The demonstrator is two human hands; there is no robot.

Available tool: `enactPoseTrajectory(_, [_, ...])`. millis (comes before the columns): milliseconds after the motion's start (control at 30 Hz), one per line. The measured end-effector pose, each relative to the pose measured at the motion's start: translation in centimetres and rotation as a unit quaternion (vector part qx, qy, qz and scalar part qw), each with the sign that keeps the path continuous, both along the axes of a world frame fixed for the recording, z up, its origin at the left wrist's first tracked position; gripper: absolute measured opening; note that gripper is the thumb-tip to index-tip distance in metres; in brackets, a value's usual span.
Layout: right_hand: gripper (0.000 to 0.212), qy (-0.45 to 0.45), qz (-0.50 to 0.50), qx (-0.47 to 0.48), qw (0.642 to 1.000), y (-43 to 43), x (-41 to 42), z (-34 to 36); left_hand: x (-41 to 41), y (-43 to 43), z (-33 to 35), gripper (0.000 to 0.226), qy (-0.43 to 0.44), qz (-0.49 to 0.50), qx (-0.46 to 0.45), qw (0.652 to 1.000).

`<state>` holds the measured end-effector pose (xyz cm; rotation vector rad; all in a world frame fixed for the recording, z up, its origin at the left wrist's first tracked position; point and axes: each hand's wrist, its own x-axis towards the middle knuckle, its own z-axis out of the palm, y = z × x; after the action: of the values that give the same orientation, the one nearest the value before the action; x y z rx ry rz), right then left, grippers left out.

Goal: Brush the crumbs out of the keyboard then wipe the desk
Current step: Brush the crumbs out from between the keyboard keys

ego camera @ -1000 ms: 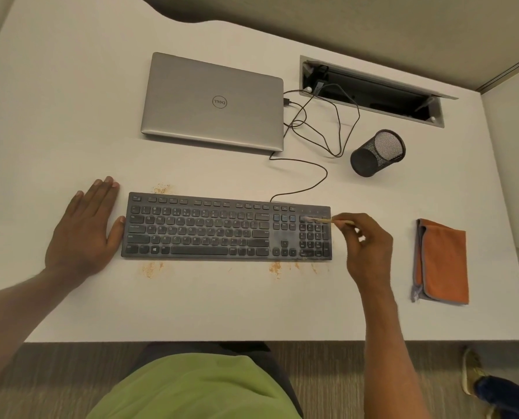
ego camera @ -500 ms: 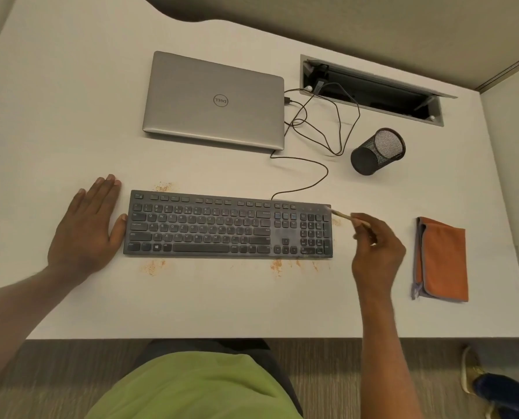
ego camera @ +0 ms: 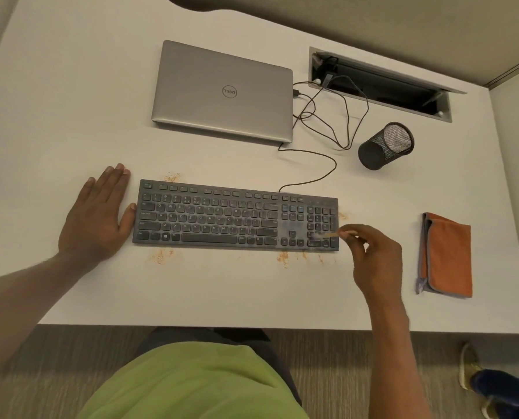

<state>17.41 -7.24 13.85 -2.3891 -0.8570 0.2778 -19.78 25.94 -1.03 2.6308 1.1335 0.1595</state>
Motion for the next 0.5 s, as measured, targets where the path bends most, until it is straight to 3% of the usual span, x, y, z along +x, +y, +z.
enactPoseTrajectory(167, [0.016,0.024,-0.026,0.055,0.998,2.0,-0.8,-1.1,0.0,0.1,0.0,0.072,0.0,-0.003,-0.001,1.0])
enactPoseTrajectory(400, [0.014,0.006,-0.008,-0.017,1.0,-0.3,-1.9,-1.3,-0.1,0.1,0.0,0.072,-0.004,-0.005,0.003,1.0])
enactPoseTrajectory(500, [0.011,0.009,-0.02,0.001,1.0,-0.7,-2.1,-0.8,0.0,0.2,0.0,0.072,-0.007,-0.005,0.006,1.0])
